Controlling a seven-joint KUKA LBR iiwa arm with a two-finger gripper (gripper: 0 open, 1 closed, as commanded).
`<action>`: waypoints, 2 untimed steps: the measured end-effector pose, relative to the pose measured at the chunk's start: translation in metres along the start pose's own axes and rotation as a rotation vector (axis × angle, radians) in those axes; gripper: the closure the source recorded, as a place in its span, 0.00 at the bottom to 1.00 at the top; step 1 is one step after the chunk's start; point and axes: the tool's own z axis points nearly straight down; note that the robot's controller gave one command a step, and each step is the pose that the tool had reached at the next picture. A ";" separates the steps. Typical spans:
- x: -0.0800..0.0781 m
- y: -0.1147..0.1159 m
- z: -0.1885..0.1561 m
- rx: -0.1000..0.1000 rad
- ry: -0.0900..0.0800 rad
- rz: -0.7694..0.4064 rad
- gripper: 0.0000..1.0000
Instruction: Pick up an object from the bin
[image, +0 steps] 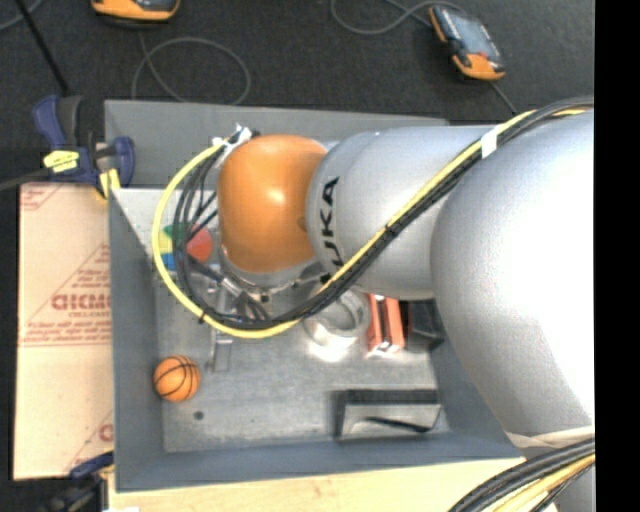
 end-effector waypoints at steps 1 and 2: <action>0.016 0.009 0.023 -0.001 -0.003 -0.048 0.00; 0.020 0.019 0.082 -0.001 -0.004 -0.110 0.00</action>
Offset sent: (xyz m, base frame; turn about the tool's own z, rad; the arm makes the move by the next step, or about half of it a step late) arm -0.0223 0.0227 -0.0924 -0.1191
